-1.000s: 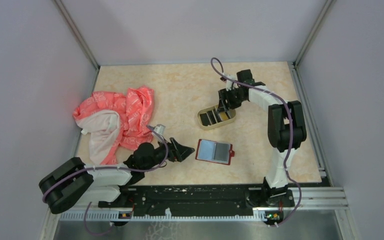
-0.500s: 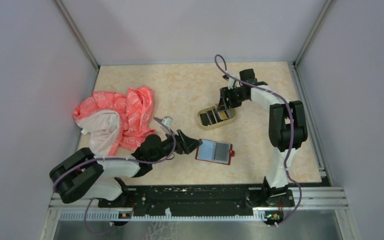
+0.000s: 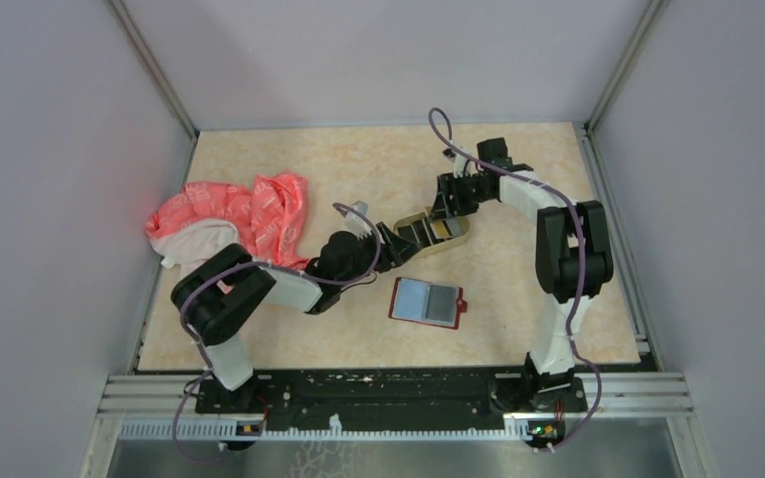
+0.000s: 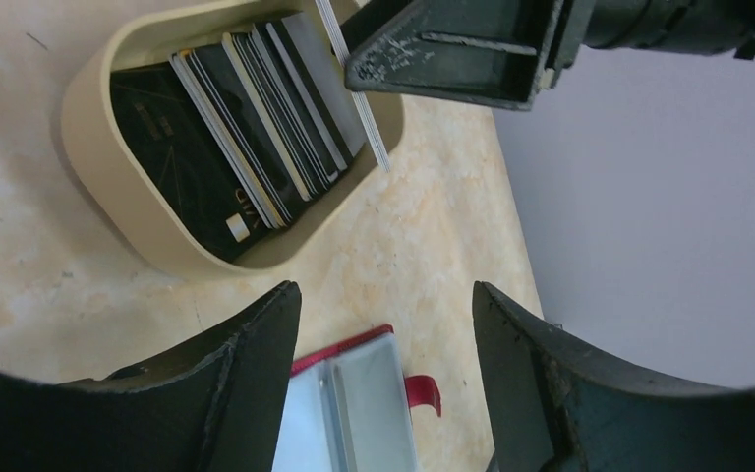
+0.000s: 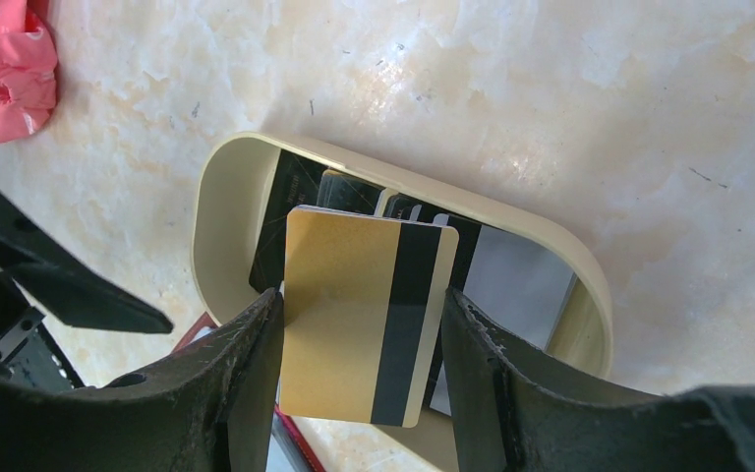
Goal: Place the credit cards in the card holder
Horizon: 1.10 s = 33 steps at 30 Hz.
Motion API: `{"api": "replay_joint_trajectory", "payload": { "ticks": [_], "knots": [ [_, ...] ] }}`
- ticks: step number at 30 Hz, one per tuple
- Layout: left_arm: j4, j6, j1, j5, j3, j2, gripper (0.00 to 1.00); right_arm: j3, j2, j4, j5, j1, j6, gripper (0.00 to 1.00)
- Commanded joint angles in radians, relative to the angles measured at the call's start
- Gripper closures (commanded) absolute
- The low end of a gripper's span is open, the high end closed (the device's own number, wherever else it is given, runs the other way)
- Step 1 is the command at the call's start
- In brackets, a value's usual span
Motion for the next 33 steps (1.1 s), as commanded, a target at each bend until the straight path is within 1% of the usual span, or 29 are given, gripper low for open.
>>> {"api": "replay_joint_trajectory", "payload": {
  "ticks": [1,6,13,27,33],
  "knots": [
    [0.062,-0.032,0.023,0.085,0.084,0.067,0.29,-0.003,-0.04,0.043,-0.044,-0.005,0.01,0.58],
    [0.004,-0.023,0.022,0.052,0.137,0.103,0.3,-0.007,-0.043,0.046,-0.05,-0.005,0.013,0.58],
    [-0.049,-0.034,0.022,0.049,0.234,0.177,0.41,-0.011,-0.043,0.054,-0.067,-0.005,0.025,0.58],
    [-0.103,-0.038,0.023,0.028,0.372,0.3,0.41,-0.015,-0.029,0.061,-0.094,-0.005,0.046,0.56],
    [-0.172,-0.037,0.023,0.011,0.434,0.339,0.51,-0.015,-0.024,0.061,-0.087,-0.003,0.046,0.55]
  ]
}}
